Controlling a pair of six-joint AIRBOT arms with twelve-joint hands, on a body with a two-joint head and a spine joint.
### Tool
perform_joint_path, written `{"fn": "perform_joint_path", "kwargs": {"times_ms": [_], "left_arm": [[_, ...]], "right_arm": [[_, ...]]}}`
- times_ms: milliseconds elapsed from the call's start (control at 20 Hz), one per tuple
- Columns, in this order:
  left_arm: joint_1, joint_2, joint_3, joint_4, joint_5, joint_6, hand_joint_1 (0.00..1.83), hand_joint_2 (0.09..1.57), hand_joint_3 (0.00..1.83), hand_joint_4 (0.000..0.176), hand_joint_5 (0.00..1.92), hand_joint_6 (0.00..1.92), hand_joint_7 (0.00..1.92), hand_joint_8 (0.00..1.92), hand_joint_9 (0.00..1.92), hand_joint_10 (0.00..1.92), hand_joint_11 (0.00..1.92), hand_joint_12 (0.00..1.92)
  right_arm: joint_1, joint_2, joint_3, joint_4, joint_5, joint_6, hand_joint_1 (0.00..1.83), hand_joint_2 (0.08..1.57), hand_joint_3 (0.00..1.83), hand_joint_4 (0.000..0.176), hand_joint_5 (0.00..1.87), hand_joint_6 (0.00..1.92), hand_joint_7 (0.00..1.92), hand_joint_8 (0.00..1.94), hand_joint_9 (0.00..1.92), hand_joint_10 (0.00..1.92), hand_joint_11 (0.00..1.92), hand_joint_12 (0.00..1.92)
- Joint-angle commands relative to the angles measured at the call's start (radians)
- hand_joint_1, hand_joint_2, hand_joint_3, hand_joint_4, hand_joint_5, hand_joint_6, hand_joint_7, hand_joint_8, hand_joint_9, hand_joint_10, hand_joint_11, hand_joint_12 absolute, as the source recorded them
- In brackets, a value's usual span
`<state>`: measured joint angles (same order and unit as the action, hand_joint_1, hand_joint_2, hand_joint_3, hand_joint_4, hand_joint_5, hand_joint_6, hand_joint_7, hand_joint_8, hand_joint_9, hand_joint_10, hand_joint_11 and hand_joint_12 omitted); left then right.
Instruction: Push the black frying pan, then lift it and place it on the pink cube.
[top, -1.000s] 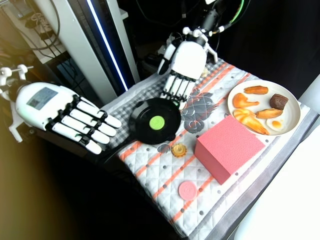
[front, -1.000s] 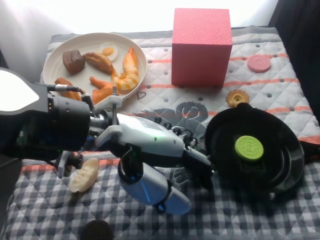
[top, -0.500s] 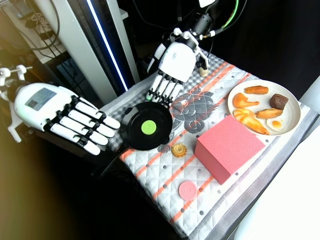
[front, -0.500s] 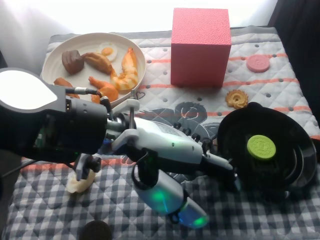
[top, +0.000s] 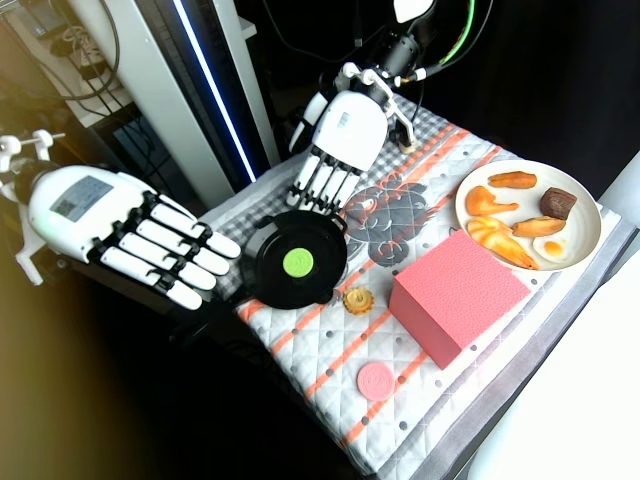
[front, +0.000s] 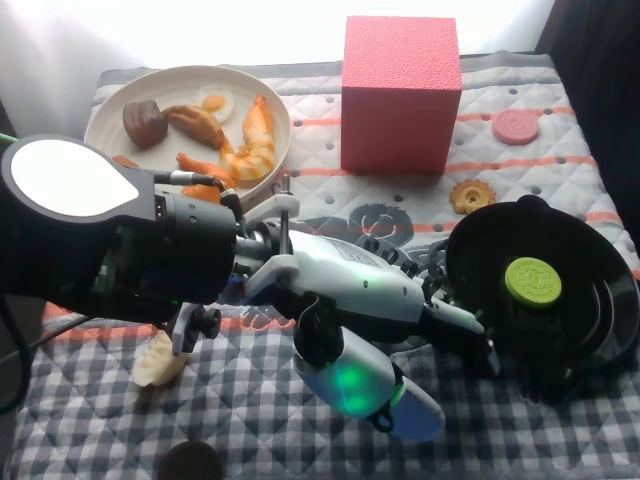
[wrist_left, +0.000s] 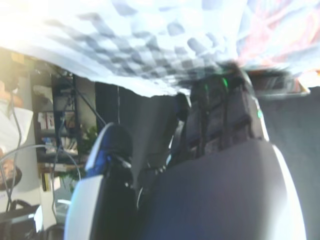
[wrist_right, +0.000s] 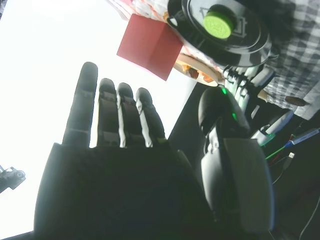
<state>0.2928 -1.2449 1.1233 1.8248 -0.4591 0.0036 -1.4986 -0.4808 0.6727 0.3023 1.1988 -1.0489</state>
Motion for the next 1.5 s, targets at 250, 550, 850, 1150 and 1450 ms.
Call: {"fn": "perform_joint_path", "kwargs": {"times_ms": [250, 550, 850, 1150, 1450], "left_arm": [[-0.012, -0.024, 0.009, -0.038, -0.018, 0.0, 0.33, 1.2, 0.0, 0.032, 0.09, 0.56, 0.22, 0.01, 0.01, 0.37, 0.0, 0.38], [-0.011, -0.046, 0.018, -0.049, -0.018, 0.014, 0.41, 1.09, 0.0, 0.031, 0.09, 0.8, 0.33, 0.03, 0.0, 0.54, 0.0, 0.42], [-0.01, -0.071, 0.026, -0.066, -0.019, 0.032, 0.6, 1.19, 0.0, 0.028, 0.07, 1.25, 0.25, 0.27, 0.0, 0.54, 0.0, 0.0], [-0.001, -0.074, 0.032, -0.078, -0.019, 0.038, 0.66, 1.14, 0.0, 0.044, 0.0, 1.25, 0.0, 0.74, 0.0, 0.48, 0.0, 0.0], [0.023, 0.014, 0.008, -0.114, -0.018, 0.012, 0.66, 1.14, 0.0, 0.044, 0.0, 1.25, 0.0, 0.74, 0.0, 0.48, 0.0, 0.0]], "right_arm": [[0.005, 0.002, 0.007, 0.018, 0.114, 0.002, 0.39, 1.33, 0.0, 0.0, 0.0, 0.0, 0.0, 0.0, 0.02, 0.01, 0.0, 0.57], [0.005, 0.002, 0.007, 0.018, 0.114, 0.002, 0.39, 1.33, 0.0, 0.0, 0.0, 0.0, 0.0, 0.0, 0.02, 0.01, 0.0, 0.5], [0.005, 0.002, 0.007, 0.018, 0.114, 0.002, 0.4, 1.33, 0.0, 0.0, 0.0, 0.0, 0.0, 0.0, 0.02, 0.0, 0.0, 0.57], [0.005, 0.002, 0.007, 0.018, 0.114, 0.002, 0.41, 1.33, 0.0, 0.0, 0.0, 0.0, 0.0, 0.0, 0.02, 0.0, 0.0, 0.55], [0.001, 0.001, 0.002, 0.03, 0.117, 0.007, 0.43, 1.32, 0.0, 0.0, 0.0, 0.0, 0.01, 0.0, 0.07, 0.03, 0.0, 0.92]]}}
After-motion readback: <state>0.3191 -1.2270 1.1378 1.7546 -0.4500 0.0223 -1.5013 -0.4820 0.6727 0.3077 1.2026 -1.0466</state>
